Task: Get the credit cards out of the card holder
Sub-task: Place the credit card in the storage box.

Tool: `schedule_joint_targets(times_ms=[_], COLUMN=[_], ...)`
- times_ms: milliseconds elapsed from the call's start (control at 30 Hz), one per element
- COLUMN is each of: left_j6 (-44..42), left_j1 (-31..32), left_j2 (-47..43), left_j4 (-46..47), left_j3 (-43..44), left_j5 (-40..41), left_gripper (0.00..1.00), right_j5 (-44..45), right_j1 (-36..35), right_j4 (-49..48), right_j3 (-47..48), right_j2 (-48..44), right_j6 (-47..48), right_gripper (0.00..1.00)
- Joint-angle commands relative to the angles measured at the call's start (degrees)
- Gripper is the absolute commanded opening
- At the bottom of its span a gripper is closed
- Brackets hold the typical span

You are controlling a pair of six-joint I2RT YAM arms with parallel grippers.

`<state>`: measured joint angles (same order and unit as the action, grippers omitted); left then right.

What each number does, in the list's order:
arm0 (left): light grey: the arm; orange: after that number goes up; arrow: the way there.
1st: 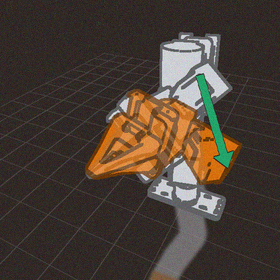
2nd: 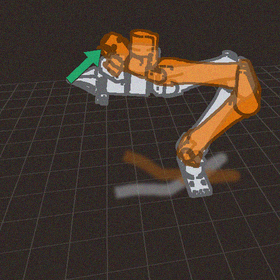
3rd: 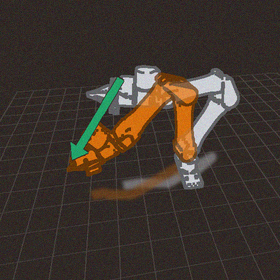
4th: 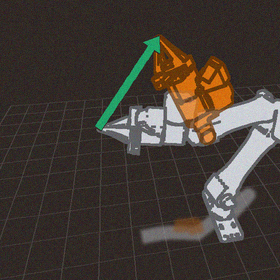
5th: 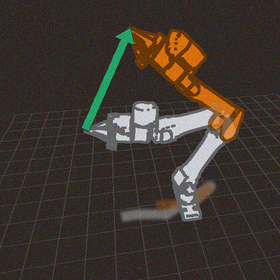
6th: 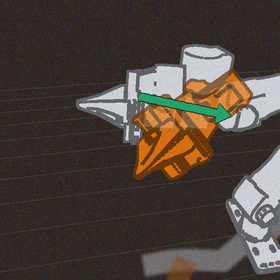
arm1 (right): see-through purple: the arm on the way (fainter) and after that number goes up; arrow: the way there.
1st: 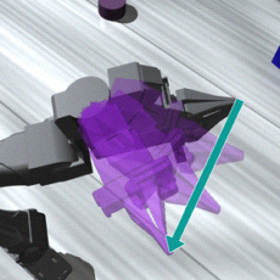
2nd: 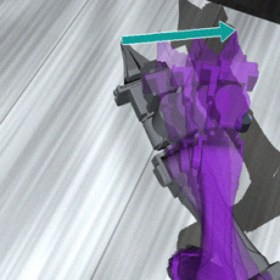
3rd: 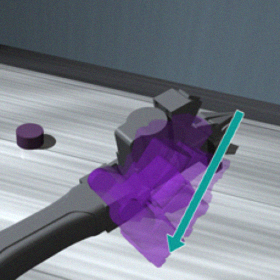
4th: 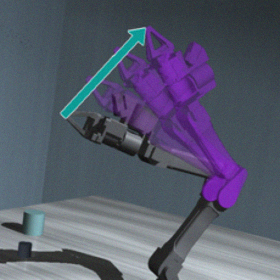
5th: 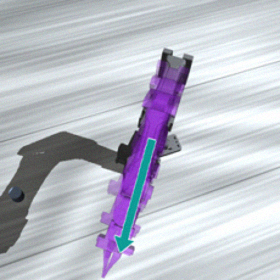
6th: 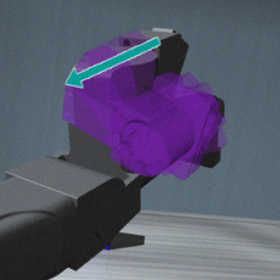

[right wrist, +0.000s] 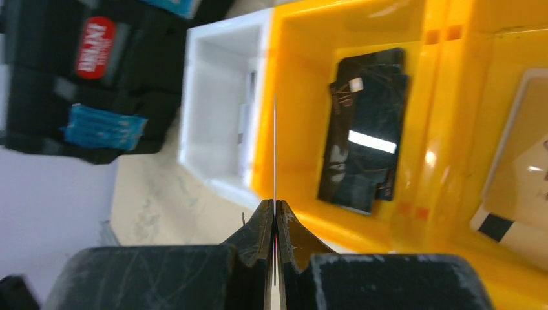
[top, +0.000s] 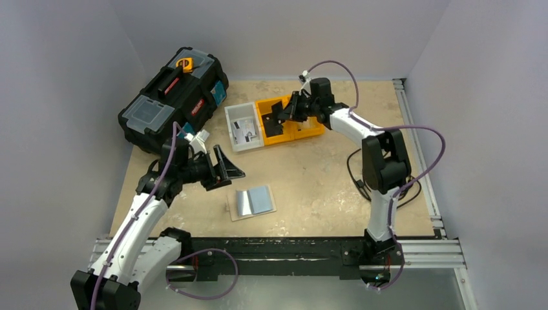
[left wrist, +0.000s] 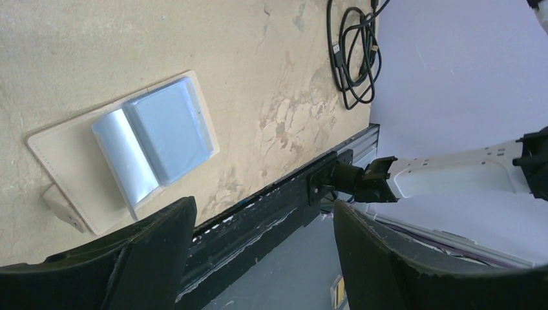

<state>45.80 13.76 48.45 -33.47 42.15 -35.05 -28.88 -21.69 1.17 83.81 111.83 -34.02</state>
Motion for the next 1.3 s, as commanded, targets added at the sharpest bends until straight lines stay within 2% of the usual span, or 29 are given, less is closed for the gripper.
schedule_joint_targets(times_ms=[0,400,567,833,933,1033,1133,1267], left_j6=[-1.91,-0.86,-0.81,-0.71,-0.48,-0.45,-0.32,0.05], left_j1=[-0.32,-0.31,-0.31,-0.23,-0.22,-0.23,-0.14,0.62], left_j2=[-1.73,-3.52,-3.37,-3.34,-3.07,-2.63,-2.04,-0.66], left_j4=[-2.14,-1.98,-2.03,-1.33,-0.86,-0.49,0.18,2.06], left_j3=[1.85,0.31,-0.2,-1.23,-1.82,-2.36,-3.44,-4.55], left_j5=[0.59,0.33,0.11,0.13,0.49,0.95,1.87,1.78], left_gripper=[0.77,0.77,0.77,0.77,0.78,0.77,0.77,0.74], right_j5=[5.01,10.45,12.54,15.94,20.52,26.09,29.76,31.95], right_j1=[-0.25,-2.42,-3.06,-3.84,-4.2,-5.13,-8.52,-12.74], right_j4=[8.88,11.26,11.89,16.46,19.67,24.77,26.16,24.89], right_j3=[8.58,18.43,18.57,19.98,20.35,20.46,15.62,3.86], right_j2=[5.9,14.94,14.57,10.07,6.77,3.59,-1.52,-9.4], right_j6=[5.52,4.14,3.6,3.85,3.7,4.17,4.21,2.74], right_gripper=[0.0,0.0,0.16,0.34,0.42,0.46,0.46,0.46])
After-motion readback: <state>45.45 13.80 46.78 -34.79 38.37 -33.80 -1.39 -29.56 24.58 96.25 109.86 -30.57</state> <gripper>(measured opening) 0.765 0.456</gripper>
